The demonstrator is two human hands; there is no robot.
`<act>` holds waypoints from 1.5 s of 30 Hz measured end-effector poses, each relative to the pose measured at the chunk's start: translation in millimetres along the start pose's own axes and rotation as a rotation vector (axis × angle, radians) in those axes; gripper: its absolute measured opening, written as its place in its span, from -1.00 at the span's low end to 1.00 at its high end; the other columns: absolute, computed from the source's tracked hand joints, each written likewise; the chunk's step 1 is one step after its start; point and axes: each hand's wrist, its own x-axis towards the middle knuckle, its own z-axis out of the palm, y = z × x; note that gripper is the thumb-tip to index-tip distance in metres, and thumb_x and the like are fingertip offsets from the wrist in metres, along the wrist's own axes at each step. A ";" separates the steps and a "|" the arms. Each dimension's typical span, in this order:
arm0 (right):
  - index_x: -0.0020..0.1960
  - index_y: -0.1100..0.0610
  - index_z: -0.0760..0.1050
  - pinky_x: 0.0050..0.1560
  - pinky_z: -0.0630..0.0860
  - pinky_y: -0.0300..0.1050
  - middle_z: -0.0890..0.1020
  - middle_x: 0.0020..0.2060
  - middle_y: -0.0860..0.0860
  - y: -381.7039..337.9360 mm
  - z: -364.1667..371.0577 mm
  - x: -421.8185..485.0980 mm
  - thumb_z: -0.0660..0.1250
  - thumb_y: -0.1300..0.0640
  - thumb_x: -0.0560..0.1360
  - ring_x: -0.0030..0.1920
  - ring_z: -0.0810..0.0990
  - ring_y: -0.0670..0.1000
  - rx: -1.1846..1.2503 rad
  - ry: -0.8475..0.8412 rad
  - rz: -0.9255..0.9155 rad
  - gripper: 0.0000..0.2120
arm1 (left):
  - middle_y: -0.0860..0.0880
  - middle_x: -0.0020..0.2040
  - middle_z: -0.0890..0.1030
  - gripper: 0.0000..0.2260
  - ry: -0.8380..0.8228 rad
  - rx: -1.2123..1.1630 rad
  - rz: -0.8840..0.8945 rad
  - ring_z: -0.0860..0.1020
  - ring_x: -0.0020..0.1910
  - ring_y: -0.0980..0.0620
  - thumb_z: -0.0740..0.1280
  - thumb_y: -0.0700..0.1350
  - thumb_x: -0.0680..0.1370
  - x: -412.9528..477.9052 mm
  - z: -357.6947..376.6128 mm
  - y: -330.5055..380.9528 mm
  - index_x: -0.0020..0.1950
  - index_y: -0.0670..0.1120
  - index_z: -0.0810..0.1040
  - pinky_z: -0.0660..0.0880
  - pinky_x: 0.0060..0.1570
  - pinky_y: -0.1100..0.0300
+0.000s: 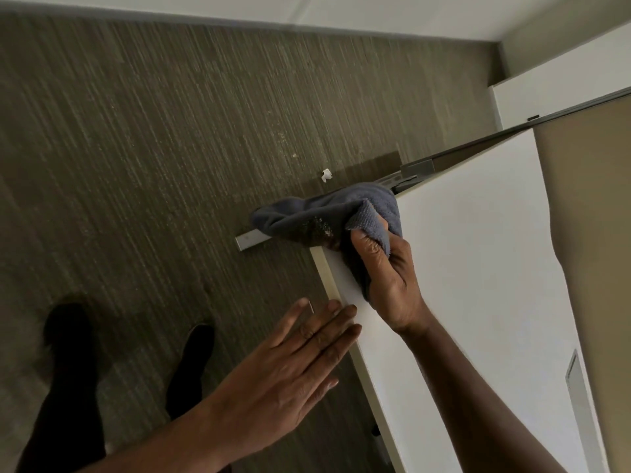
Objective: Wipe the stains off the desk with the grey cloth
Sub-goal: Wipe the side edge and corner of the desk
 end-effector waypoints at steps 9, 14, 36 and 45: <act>0.17 -0.37 0.45 0.24 0.46 0.23 0.54 0.03 -0.37 6.4 -3.2 9.6 0.11 -0.03 0.63 0.09 0.53 -0.06 -0.154 0.177 -0.054 -0.73 | -0.13 0.70 0.01 -0.39 0.022 -0.004 -0.022 0.01 0.68 -0.13 0.10 0.14 0.72 -0.4 4.3 2.7 0.68 -0.13 0.05 0.03 0.59 -0.14; 0.22 -0.46 0.40 0.25 0.36 0.51 0.51 0.05 -0.45 10.2 -2.2 10.5 0.09 0.02 0.65 0.09 0.53 -0.15 -0.207 0.118 -0.140 -0.63 | -0.13 0.70 0.01 -0.39 0.020 0.015 -0.001 0.01 0.68 -0.13 0.10 0.14 0.72 -1.1 5.6 -2.9 0.68 -0.11 0.05 0.04 0.58 -0.15; 0.06 -0.01 0.69 0.05 0.61 -0.17 0.71 -0.05 -0.05 -14.7 -8.1 3.0 0.24 -0.02 0.58 -0.01 0.68 -0.05 0.648 -0.072 0.162 -0.74 | -0.11 0.70 0.03 -0.40 0.045 -0.027 -0.016 0.02 0.68 -0.14 0.11 0.14 0.72 0.1 10.7 -0.3 0.68 -0.11 0.06 0.04 0.58 -0.15; 0.08 -0.05 0.73 0.37 0.50 0.02 0.72 0.09 0.02 0.4 -22.6 16.5 0.16 -0.06 0.62 0.27 0.61 0.09 0.563 0.509 0.211 -0.65 | -0.09 0.70 0.04 -0.43 0.055 -0.042 -0.025 0.03 0.68 -0.13 0.10 0.12 0.73 -0.4 12.7 1.4 0.68 -0.09 0.07 -0.01 0.61 -0.14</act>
